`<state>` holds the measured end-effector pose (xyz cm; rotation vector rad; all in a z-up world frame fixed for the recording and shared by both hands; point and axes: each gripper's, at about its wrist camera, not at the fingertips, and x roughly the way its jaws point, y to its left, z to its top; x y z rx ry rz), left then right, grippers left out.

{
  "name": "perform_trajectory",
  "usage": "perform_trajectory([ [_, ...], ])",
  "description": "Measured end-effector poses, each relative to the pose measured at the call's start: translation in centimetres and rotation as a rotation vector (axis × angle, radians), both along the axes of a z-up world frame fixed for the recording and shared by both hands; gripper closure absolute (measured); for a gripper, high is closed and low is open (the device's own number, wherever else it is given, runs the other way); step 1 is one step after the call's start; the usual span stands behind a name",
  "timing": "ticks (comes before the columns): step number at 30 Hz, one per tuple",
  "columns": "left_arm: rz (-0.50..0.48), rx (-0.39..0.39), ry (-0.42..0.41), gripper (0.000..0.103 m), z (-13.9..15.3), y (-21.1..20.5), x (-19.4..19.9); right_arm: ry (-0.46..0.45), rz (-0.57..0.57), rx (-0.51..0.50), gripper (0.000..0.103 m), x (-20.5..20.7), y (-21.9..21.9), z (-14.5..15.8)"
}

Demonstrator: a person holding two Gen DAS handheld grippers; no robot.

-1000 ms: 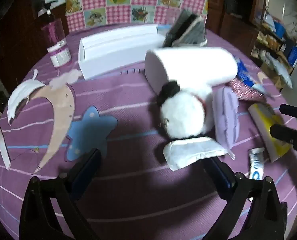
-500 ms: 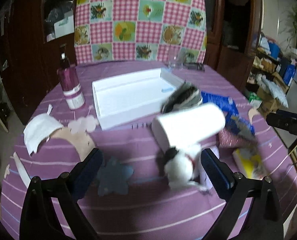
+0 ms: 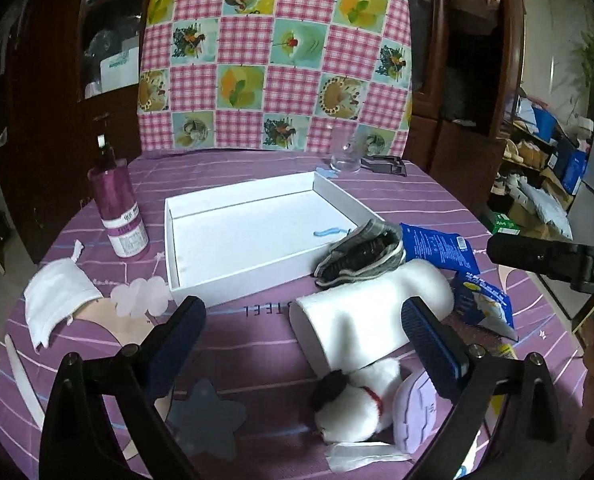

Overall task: Organize soft objects
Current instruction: 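Lift the yellow packet with the right tool while the left tool approaches the lavender pad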

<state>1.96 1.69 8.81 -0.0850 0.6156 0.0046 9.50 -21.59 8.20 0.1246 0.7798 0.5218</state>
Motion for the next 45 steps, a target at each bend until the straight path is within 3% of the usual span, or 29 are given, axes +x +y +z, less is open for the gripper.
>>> perform_trajectory([
  [4, -0.022, -0.061, 0.02, 0.009, -1.4, 1.0, -0.4, 0.036, 0.015, 0.02, 0.019, 0.2, -0.4, -2.3],
  [8, -0.053, -0.055, 0.047, 0.01, -2.7, 0.6, -1.0, 0.045, -0.004, 0.016, 0.019, -0.2, -1.0, -3.6],
  [14, -0.092, -0.04, 0.055, 0.012, -3.3, -0.2, -1.4, -0.005, -0.175, -0.053, 0.019, -0.9, -2.3, -2.9],
  [20, -0.123, -0.064, 0.052, 0.012, -3.3, -0.5, -2.0, 0.047, -0.159, -0.04, 0.019, -0.7, -2.6, -3.7],
  [30, -0.159, -0.105, 0.09, 0.015, -3.8, -0.7, -2.1, 0.13, -0.118, -0.171, 0.019, -1.0, -1.7, -5.3],
  [38, -0.134, -0.034, 0.127, 0.015, -4.4, -1.5, -1.9, 0.205, -0.097, -0.23, 0.019, -0.9, -1.4, -6.4],
  [45, -0.136, -0.047, 0.152, 0.015, -4.6, -1.2, -1.7, 0.241, -0.103, -0.267, 0.019, -0.6, -1.4, -7.0],
])
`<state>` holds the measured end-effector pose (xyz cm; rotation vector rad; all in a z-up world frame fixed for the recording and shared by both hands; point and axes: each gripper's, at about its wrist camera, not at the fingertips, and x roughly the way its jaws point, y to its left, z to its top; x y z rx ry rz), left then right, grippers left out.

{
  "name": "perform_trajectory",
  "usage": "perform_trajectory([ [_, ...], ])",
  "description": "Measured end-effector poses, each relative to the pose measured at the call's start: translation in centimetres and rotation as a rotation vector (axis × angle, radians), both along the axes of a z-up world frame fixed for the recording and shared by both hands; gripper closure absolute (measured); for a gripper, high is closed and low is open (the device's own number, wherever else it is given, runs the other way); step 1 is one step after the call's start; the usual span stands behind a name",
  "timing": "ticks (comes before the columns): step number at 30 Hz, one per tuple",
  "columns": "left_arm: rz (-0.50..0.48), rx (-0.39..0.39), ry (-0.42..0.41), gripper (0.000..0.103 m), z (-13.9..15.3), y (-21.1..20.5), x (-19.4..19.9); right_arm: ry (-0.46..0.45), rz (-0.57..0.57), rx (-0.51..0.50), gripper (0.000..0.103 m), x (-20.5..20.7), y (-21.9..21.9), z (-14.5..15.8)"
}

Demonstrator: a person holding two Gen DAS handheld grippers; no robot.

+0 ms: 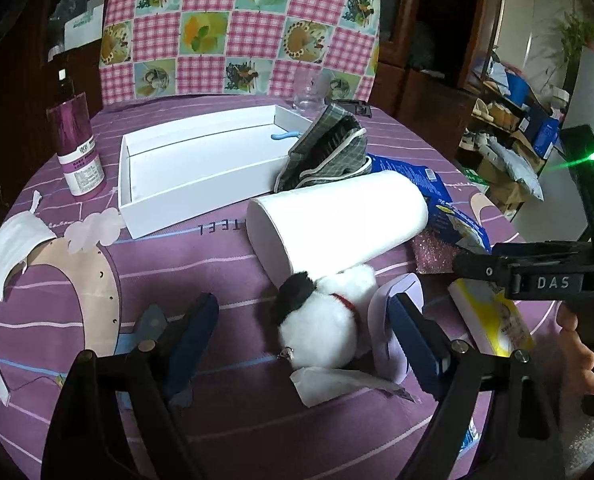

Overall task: Organize soft objects
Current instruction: 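Lift the yellow packet with the right tool while the left tool approaches the lavender pad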

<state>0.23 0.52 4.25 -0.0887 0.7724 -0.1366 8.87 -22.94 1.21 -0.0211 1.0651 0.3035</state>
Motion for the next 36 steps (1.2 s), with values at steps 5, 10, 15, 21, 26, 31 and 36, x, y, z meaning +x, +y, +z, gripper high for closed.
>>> perform_trajectory([
  [5, 0.011, 0.005, 0.017, 0.015, -0.2, 0.1, 0.1, 0.059, -0.004, -0.032, 0.019, 0.4, 0.1, -1.2],
  [10, 0.016, 0.004, 0.03, 0.015, -0.4, 0.1, 0.2, 0.118, 0.014, -0.014, 0.019, 0.6, 0.1, -2.1],
  [15, 0.016, 0.002, 0.031, 0.015, -0.4, 0.2, 0.2, 0.103, 0.012, -0.031, 0.019, 0.3, 0.3, -2.0],
  [21, 0.016, 0.001, 0.029, 0.015, -0.5, 0.2, 0.2, 0.087, 0.007, -0.041, 0.019, 0.5, 0.2, -1.7],
  [26, 0.012, -0.001, 0.022, 0.015, -0.2, 0.2, 0.1, 0.081, 0.013, -0.044, 0.019, 0.1, 0.0, -1.1],
  [31, 0.004, -0.011, 0.016, 0.015, 0.0, 0.1, -0.2, 0.065, 0.017, -0.035, 0.019, -0.6, -0.6, -0.2],
  [36, 0.001, -0.018, 0.015, 0.015, 0.1, 0.1, -0.3, 0.051, 0.015, -0.016, 0.023, -0.9, -1.1, 0.3],
])
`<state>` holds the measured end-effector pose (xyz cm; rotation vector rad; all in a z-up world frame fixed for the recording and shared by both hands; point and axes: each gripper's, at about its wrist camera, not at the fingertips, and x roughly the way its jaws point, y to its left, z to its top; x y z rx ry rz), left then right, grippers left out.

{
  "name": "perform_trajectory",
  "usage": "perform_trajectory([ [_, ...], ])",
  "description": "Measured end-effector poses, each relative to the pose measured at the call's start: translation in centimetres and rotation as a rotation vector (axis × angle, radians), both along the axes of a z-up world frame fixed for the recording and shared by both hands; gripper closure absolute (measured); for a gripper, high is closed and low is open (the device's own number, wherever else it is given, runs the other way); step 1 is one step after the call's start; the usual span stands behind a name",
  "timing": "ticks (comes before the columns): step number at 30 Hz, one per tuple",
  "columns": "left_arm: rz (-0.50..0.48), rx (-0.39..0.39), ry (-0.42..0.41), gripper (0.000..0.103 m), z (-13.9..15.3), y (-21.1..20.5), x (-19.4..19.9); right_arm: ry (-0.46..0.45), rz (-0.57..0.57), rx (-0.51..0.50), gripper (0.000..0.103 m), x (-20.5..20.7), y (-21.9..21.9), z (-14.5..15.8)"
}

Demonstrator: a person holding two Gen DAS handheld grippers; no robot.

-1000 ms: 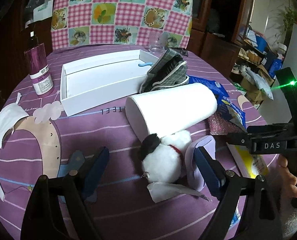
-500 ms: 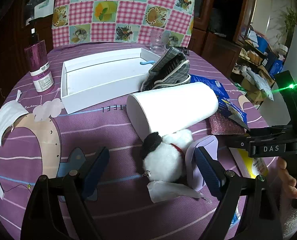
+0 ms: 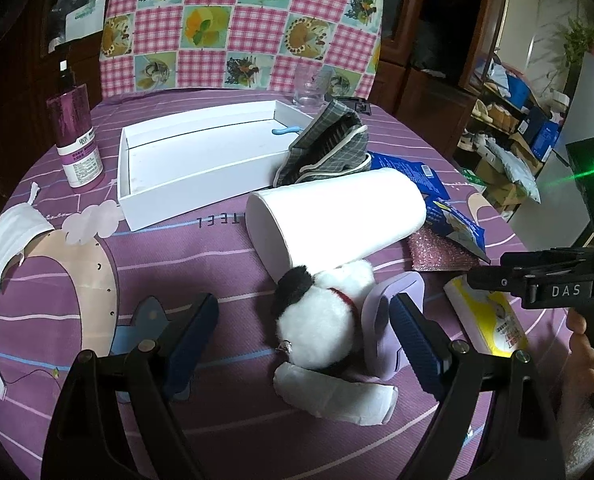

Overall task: Organize soft objects
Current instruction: 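Lift the yellow packet with the right tool while the left tool approaches the lavender pad, then grasp the lavender rounded pad with the left tool while the right tool holds the packet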

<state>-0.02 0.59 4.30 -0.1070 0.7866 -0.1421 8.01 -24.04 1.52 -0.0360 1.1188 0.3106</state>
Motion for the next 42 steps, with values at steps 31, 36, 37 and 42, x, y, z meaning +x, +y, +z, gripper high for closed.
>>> perform_trajectory([
  [31, 0.039, 0.015, -0.1, 0.015, 0.8, 0.4, -2.9, -0.062, 0.152, 0.158, 0.039, -1.5, 1.2, 1.3],
  [36, -0.015, -0.005, -0.103, 0.015, 1.2, -0.6, -3.5, -0.144, 0.168, 0.264, 0.039, -2.0, 0.9, 2.7],
  [37, -0.026, -0.005, -0.1, 0.016, 1.2, -0.9, -3.4, -0.159, 0.168, 0.285, 0.039, -2.3, 0.8, 3.0],
  [42, -0.091, 0.026, -0.045, 0.041, 0.5, -3.1, -2.5, -0.179, 0.137, 0.299, 0.039, -2.3, 0.3, 3.3],
])
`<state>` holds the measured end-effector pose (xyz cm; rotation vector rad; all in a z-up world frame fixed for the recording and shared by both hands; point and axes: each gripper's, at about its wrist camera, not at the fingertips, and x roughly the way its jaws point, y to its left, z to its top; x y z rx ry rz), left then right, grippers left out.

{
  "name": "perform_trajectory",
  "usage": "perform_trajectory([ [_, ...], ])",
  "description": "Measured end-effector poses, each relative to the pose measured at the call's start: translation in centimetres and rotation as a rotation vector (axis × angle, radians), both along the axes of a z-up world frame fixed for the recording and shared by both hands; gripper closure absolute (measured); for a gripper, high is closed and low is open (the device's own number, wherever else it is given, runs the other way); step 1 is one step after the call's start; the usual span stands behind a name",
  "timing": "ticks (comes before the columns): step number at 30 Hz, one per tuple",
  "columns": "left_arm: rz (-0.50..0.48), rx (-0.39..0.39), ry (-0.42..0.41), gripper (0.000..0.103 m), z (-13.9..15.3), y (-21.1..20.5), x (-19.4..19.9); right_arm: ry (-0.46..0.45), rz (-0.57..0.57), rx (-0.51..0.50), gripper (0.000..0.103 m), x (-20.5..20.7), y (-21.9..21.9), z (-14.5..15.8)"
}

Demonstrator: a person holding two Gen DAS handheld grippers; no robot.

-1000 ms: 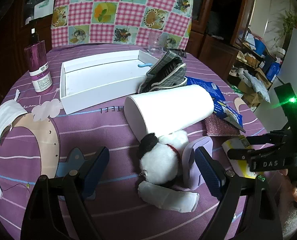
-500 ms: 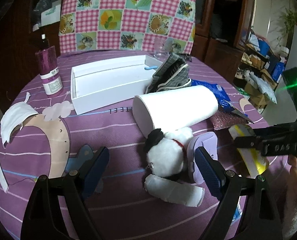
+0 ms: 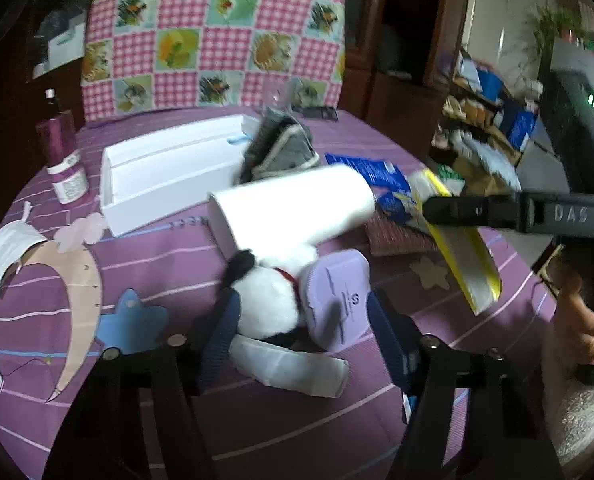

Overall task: Organize soft objects
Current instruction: 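Grasp the lavender rounded pad with the left tool while the right tool holds the packet, then carry the lavender pad and yellow packet over the white box with both tools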

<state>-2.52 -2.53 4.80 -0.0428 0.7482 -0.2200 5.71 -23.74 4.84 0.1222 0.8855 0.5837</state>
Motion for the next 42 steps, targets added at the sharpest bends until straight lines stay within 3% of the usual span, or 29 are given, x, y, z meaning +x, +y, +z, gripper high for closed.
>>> perform_trajectory([
  [1, -0.01, 0.001, 0.015, 0.044, -0.2, -0.3, 0.3, 0.004, -0.009, 0.0, 0.039, 0.2, -0.1, -0.1],
  [3, -0.027, -0.004, 0.049, 0.061, -0.7, -0.8, 0.8, 0.011, -0.022, 0.004, 0.039, 0.3, -0.3, -0.1],
  [7, -0.04, -0.011, 0.089, 0.067, -1.4, -1.2, 1.7, 0.024, -0.039, 0.01, 0.039, 0.7, -0.7, -0.3],
  [9, -0.038, -0.01, 0.116, 0.076, -1.7, -1.4, 2.1, 0.027, -0.044, 0.006, 0.039, 0.8, -0.7, -0.4],
  [13, -0.029, -0.024, 0.131, 0.083, -1.8, -1.2, 2.3, 0.029, -0.043, 0.005, 0.039, 0.9, -0.7, -0.5],
  [15, -0.026, -0.042, 0.128, 0.092, -1.7, -1.0, 2.2, 0.028, -0.046, 0.006, 0.039, 0.9, -0.7, -0.5],
  [24, 0.016, -0.092, 0.094, 0.097, 1.4, -0.1, 1.4, 0.082, -0.074, 0.006, 0.039, 1.8, -1.3, -0.6],
  [35, 0.052, -0.08, 0.046, 0.097, 7.2, 1.2, 1.6, 0.151, -0.08, 0.014, 0.039, 3.6, -2.0, 5.0],
  [42, 0.101, -0.073, 0.054, 0.097, 8.2, 2.1, 3.8, 0.239, -0.068, 0.085, 0.039, 7.0, -0.7, 6.8],
])
